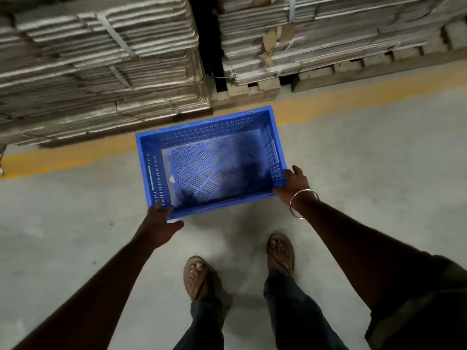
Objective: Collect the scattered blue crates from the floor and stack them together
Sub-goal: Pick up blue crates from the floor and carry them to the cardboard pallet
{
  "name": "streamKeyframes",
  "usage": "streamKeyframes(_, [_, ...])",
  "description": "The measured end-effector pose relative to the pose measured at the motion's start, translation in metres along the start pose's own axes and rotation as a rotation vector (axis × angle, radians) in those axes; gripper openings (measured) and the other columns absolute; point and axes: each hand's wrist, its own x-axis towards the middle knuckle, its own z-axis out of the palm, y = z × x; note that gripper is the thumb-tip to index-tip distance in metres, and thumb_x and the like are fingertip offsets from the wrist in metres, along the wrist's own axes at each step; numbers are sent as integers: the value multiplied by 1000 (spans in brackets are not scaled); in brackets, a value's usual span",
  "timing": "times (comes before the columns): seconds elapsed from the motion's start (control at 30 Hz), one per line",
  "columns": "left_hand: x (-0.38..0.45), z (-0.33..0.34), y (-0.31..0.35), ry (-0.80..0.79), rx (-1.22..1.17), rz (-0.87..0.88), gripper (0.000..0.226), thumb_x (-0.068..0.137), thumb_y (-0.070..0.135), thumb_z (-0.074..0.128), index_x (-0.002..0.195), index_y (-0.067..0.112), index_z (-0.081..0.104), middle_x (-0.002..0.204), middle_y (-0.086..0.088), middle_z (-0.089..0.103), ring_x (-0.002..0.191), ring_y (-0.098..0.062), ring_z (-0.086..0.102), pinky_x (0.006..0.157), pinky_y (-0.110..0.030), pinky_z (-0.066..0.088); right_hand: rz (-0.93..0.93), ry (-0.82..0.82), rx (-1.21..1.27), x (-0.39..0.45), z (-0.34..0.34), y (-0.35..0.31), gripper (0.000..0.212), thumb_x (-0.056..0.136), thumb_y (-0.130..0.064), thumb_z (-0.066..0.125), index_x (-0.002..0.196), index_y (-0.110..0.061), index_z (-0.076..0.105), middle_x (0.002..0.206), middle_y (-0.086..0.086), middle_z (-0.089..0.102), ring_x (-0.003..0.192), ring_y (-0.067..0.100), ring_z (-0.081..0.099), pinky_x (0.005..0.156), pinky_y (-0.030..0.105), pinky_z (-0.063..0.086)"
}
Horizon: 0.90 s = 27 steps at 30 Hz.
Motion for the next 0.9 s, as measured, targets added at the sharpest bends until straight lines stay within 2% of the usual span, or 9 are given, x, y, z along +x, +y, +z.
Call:
streamKeyframes(0.13, [-69,-36,65,-12,-70,76,72,80,42,77,144,23,50,157,-7,34,145,-25,33,117,-36,28,-43,39,-6,-67,-60,-10,82,78,-34,67,149,-16,29,161,12,15,144,32,26,114,38,32])
streamKeyframes(0.23, [-128,-74,122,-29,-47,191,76,84,48,70,150,28,39,162,1,26,151,-19,17,122,-37,18,-73,107,-12,-137,-123,-14,87,80,-35,69,152,-18,23,162,9,12,145,31,22,115,41,32])
streamKeyframes(0.3, [-172,-99,162,-26,-33,276,73,90,46,66,153,28,33,163,3,21,152,-18,10,122,-39,16,-72,140,-21,-187,-170,-12,90,81,-39,69,154,-18,19,162,9,14,146,30,21,115,41,32])
streamKeyframes(0.4, [-228,-123,214,-20,96,402,72,93,49,60,154,29,28,164,3,17,153,-21,4,122,-40,12,-65,200,-56,-252,-232,-3,93,83,-44,66,154,-16,14,160,10,20,146,29,21,116,40,30])
streamKeyframes(0.5, [-282,-138,276,-69,309,555,91,79,74,45,155,27,26,165,0,14,153,-25,6,121,-43,15,-33,266,-42,-307,-296,18,92,83,-49,64,154,-18,14,159,8,24,146,27,23,115,42,30])
streamKeyframes(0.57, [-308,-144,321,-61,374,668,110,62,82,31,155,23,27,164,-4,19,152,-26,13,120,-45,19,2,315,-12,-340,-341,42,91,84,-51,62,154,-17,14,160,8,21,147,26,21,116,42,29])
streamKeyframes(0.63, [-324,-142,366,-44,418,750,113,60,80,35,156,20,24,163,-6,21,151,-26,21,119,-45,23,42,381,20,-366,-380,77,91,85,-51,62,155,-16,14,162,9,16,148,27,19,117,41,27])
streamKeyframes(0.8, [-381,-103,509,-24,689,969,103,73,77,38,158,24,18,165,-7,15,152,-24,16,120,-42,22,238,461,69,-421,-455,197,92,85,-52,59,155,-17,11,163,9,12,148,29,17,117,42,26])
streamKeyframes(0.9, [-422,-69,601,45,803,1096,84,92,59,52,158,20,17,166,-10,7,152,-26,12,120,-39,21,307,514,92,-450,-497,261,91,83,-52,61,154,-18,15,160,9,21,146,29,23,114,44,31])
